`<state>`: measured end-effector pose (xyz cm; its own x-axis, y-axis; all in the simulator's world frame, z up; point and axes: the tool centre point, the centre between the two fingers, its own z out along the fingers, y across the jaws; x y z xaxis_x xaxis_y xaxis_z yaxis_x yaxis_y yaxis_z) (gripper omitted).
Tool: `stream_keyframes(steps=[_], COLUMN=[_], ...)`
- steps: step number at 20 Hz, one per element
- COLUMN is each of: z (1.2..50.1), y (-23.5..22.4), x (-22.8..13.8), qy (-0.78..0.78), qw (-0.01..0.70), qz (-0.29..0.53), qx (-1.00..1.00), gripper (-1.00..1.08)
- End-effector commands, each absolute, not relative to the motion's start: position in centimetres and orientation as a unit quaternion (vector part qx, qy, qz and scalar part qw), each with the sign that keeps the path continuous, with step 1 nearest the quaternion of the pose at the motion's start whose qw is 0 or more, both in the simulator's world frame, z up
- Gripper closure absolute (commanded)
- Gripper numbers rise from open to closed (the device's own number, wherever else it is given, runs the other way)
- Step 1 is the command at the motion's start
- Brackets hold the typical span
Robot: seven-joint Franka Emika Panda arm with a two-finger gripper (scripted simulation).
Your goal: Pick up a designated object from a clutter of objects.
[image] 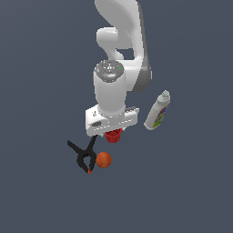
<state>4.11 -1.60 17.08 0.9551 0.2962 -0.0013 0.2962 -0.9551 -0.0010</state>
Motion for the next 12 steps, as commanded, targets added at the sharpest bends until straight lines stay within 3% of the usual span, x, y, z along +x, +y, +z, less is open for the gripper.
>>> stream_keyframes(steps=[1,12], z=[19.8,31.2], y=[-3.5,-11.8], x=[3.6,1.4], qy=[-0.15,-0.15], qw=[0.001,0.002], qz=[0.0,-0.001], qx=[-0.989,-0.989], gripper=[1.08,1.08])
